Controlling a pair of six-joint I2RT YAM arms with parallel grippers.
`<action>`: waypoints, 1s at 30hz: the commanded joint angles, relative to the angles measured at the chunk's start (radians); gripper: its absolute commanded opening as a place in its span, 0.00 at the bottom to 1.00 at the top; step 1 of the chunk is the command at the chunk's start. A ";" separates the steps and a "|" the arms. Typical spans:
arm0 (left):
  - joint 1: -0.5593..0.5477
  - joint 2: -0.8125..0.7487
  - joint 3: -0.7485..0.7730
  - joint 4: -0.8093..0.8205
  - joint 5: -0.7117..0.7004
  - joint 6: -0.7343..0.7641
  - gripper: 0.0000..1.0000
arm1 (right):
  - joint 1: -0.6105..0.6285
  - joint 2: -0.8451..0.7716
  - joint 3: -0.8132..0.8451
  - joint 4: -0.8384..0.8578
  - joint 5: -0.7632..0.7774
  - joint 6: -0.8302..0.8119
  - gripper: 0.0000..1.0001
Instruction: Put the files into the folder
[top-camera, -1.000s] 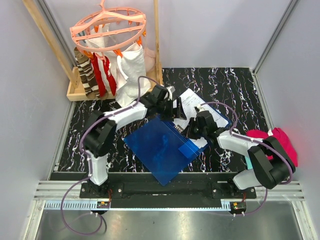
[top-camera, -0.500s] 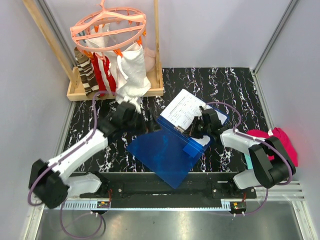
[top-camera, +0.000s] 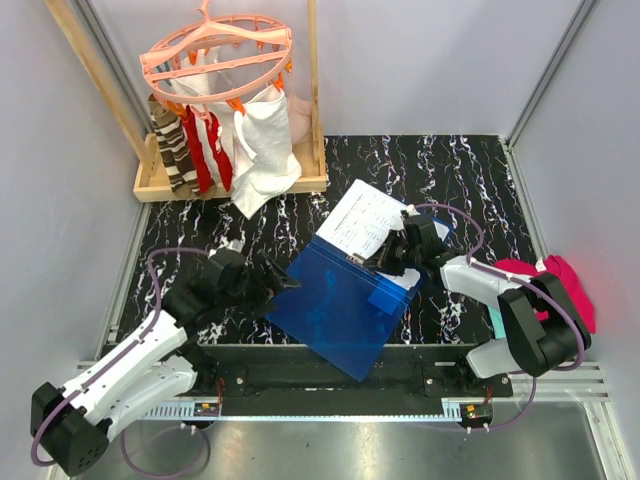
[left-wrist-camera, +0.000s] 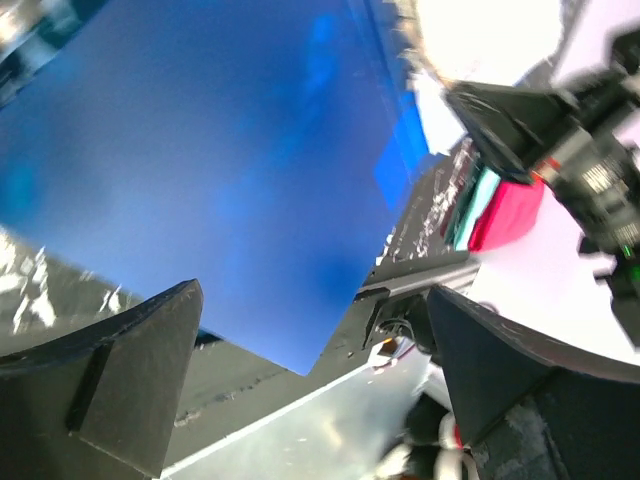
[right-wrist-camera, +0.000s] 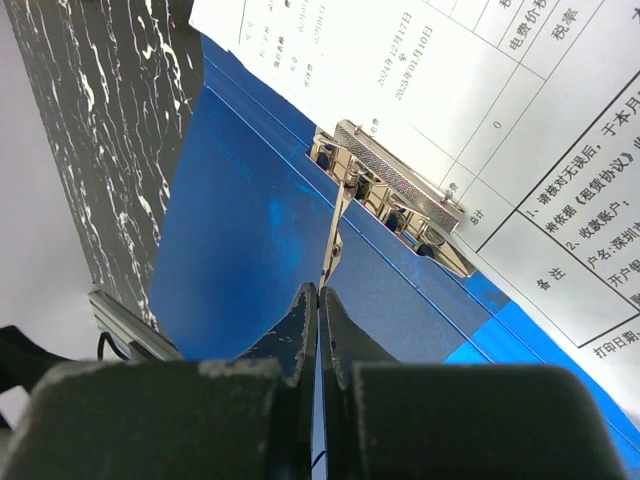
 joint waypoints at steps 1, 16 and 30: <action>-0.001 0.009 0.011 -0.110 -0.101 -0.126 0.99 | -0.005 -0.011 0.045 0.043 -0.023 0.035 0.00; -0.047 0.181 -0.095 0.065 -0.290 -0.175 0.82 | -0.007 0.040 0.037 0.100 -0.020 0.067 0.00; -0.067 0.222 0.049 0.023 -0.503 0.197 0.00 | -0.013 0.064 0.046 0.048 -0.023 -0.105 0.00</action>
